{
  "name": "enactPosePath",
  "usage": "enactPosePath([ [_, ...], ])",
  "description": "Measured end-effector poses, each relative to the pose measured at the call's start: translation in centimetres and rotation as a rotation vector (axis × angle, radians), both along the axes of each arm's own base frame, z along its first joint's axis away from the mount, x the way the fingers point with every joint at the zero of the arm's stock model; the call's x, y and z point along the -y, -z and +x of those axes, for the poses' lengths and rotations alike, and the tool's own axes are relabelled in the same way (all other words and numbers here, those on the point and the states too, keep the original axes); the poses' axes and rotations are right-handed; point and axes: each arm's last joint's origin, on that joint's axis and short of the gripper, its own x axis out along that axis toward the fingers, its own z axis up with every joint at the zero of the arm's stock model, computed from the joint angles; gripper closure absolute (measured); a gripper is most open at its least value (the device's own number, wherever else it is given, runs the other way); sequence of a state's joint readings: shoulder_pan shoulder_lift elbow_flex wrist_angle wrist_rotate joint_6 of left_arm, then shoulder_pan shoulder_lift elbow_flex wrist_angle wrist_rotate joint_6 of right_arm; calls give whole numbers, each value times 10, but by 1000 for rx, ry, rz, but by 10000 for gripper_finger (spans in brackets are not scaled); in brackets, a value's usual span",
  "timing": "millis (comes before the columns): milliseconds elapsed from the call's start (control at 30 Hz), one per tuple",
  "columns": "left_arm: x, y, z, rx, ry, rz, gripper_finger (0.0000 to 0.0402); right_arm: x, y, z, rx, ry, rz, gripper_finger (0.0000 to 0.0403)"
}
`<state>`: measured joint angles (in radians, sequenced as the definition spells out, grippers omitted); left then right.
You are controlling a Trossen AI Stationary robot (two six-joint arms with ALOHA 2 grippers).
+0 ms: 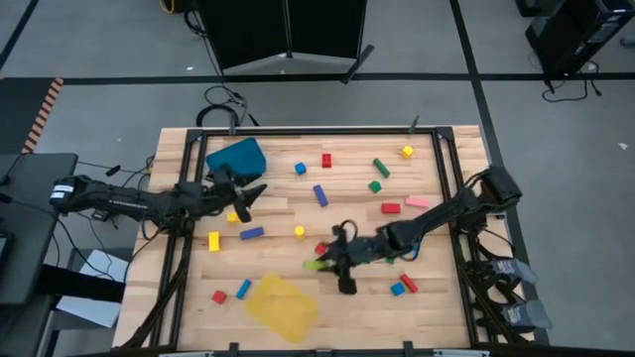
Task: Sort blocks by size
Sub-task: Put the large light green block into the yellow bin, then put the top small blue block into the blue bin
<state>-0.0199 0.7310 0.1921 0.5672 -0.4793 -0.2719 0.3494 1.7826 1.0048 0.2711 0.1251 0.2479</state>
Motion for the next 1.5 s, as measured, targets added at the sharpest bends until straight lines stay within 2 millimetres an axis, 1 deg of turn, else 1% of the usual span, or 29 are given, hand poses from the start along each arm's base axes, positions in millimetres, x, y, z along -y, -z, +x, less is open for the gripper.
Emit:
enactPosePath([
  [100, 0, 7, 4, -41, -1, -32, 183, -20, -7, 21, 57, -72, 8, 288],
  [233, 0, 12, 7, -53, -3, -72, 183, -43, 5, 43, 41, -148, 13, 283],
  [300, 0, 12, 8, -46, -3, -84, 183, -52, 11, 51, 29, -200, 35, 263],
  [367, 0, 13, 8, -49, -3, -88, 183, -59, 16, 57, 20, -233, 73, 234],
  [433, 0, 14, 8, -56, -4, -88, 183, -62, 20, 59, 8, -262, 94, 204],
  [500, 0, 16, 10, -72, -5, -91, 183, -61, 20, 60, 13, -275, 92, 177],
  [600, 0, 19, 13, -90, -8, -108, 183, -60, 11, 58, 48, -291, 54, 145],
  [667, -1, 17, 19, -102, -18, -108, 183, -58, 2, 55, 67, -279, 3, 133],
  [767, -8, 4, 34, -143, -45, -111, 183, -51, -14, 43, 124, -237, -75, 127],
  [900, -23, -10, 63, -368, -85, -130, 183, -30, -38, 20, 226, -140, -121, 132],
  [967, -33, -17, 79, -464, -116, -118, 183, -19, -42, 5, 248, -77, -138, 135],
  [1033, -44, -22, 94, -535, -142, -99, 183, -9, -42, -13, 248, -4, -157, 135],
  [1167, -70, -21, 123, -665, -116, -88, 183, 6, -41, -51, 266, 135, -166, 135],
  [1300, -100, -8, 144, -847, -91, -127, 183, 17, -40, -86, 301, 226, -163, 135],
  [1400, -120, -1, 156, -950, -55, -166, 183, 23, -41, -104, 326, 259, -146, 136],
  [1500, -138, 4, 164, -1010, -19, -213, 179, 28, -40, -115, 331, 271, -142, 138],
])
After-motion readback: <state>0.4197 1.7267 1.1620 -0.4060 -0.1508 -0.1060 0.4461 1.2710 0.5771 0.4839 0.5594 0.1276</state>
